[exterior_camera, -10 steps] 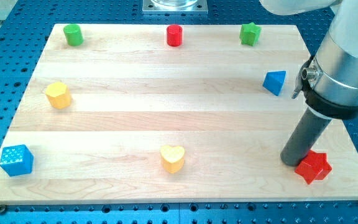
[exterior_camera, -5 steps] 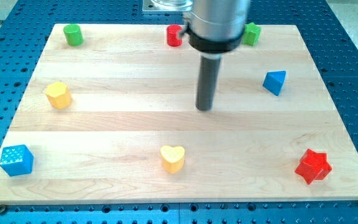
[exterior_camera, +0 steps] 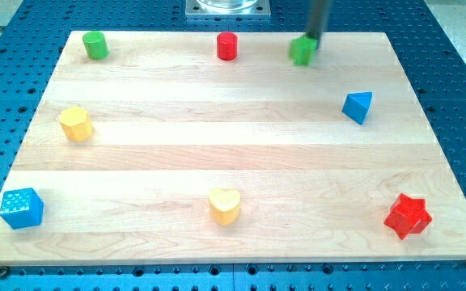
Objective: Push the green star into the green circle
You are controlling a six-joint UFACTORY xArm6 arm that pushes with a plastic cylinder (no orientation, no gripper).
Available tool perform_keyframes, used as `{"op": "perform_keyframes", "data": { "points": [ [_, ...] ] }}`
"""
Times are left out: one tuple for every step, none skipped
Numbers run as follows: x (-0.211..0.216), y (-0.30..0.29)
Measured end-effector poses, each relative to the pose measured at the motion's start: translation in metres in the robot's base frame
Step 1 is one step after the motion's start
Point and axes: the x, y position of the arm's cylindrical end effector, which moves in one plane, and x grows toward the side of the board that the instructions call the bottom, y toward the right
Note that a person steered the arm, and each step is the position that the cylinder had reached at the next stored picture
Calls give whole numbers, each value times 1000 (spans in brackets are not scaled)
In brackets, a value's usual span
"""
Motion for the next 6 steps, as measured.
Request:
{"op": "perform_keyframes", "data": {
  "points": [
    [39, -10],
    [58, 40],
    [73, -39],
    [64, -136],
    [65, -123],
    [67, -98]
  ]
}}
